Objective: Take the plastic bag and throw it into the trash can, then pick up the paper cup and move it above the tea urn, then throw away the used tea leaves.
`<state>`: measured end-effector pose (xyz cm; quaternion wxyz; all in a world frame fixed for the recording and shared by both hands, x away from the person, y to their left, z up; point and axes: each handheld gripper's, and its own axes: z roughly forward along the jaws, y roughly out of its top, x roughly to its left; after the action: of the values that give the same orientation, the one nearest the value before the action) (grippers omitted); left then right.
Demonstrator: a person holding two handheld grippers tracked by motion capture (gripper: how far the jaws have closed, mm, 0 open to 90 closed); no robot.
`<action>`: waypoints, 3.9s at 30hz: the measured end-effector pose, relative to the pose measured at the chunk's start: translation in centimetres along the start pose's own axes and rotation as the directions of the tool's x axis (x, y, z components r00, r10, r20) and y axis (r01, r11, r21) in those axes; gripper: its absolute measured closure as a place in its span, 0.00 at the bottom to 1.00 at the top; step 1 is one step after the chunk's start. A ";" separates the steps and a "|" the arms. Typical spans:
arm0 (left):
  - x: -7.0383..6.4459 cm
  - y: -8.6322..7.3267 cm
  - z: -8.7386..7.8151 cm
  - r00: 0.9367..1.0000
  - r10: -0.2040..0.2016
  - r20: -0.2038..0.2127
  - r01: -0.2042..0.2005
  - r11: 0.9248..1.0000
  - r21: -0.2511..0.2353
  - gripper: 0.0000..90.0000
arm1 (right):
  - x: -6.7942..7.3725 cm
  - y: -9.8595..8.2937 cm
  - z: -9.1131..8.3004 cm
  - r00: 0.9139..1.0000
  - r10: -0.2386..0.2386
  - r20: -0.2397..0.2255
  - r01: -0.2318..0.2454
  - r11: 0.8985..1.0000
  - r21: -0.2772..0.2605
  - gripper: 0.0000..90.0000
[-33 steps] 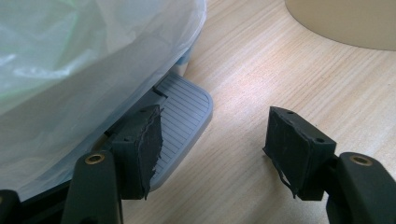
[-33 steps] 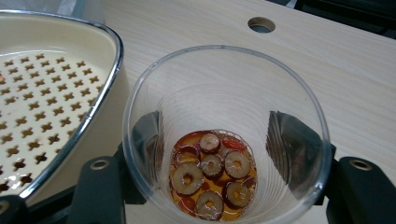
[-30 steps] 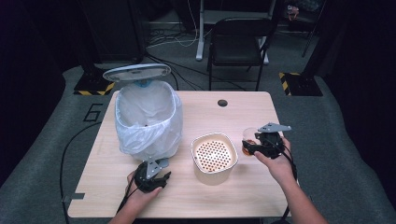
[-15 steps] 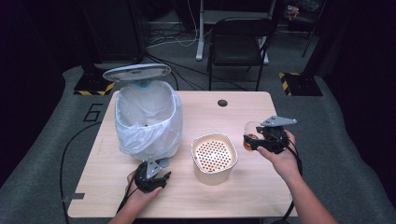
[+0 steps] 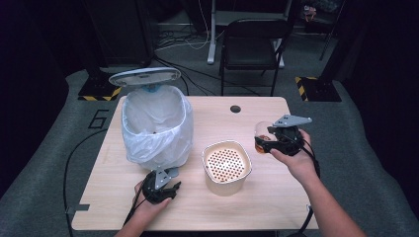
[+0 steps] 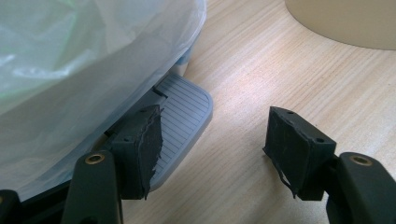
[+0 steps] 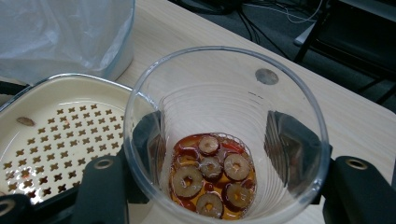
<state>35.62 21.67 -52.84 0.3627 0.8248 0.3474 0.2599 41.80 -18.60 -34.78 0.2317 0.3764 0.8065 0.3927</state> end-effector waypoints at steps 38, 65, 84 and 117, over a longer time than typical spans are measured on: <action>0.0 0.0 0.0 1.000 0.000 0.001 0.000 1.000 -0.001 0.40 | 0.9 4.9 4.5 0.968 -0.226 -0.106 0.217 0.972 -0.092 0.43; 0.0 0.0 0.0 1.000 0.002 0.003 -0.002 1.000 -0.003 0.40 | 2.7 4.6 5.5 0.860 -0.502 -0.094 0.481 0.857 -0.184 0.45; 0.0 0.0 0.0 1.000 0.002 0.005 -0.002 1.000 0.004 0.40 | 3.7 3.4 5.3 0.765 -0.644 -0.022 0.625 0.750 -0.219 0.45; 0.0 0.0 0.0 1.000 0.002 0.005 -0.002 1.000 0.003 0.40 | 10.0 -0.5 5.1 0.037 -0.945 0.326 0.996 0.061 0.064 0.48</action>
<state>35.62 21.68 -52.82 0.3618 0.8264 0.3459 0.2578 38.94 -8.59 -38.92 0.5809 -0.2438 0.7634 0.1426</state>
